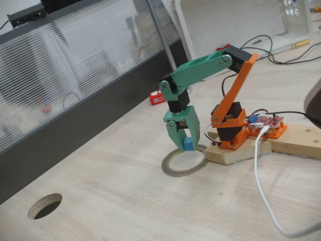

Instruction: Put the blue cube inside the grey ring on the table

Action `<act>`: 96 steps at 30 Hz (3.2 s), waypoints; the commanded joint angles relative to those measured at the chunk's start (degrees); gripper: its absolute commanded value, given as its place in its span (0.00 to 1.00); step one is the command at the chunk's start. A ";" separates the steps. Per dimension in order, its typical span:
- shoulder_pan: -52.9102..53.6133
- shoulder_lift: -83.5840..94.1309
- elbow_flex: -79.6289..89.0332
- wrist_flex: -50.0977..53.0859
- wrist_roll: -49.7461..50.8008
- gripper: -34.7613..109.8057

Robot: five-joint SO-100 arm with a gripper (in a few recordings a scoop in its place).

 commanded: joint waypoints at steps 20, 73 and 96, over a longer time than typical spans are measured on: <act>0.18 1.23 2.64 -5.19 0.70 0.25; 0.18 1.23 2.64 -4.22 0.70 0.36; 0.18 1.93 1.76 0.00 1.05 0.43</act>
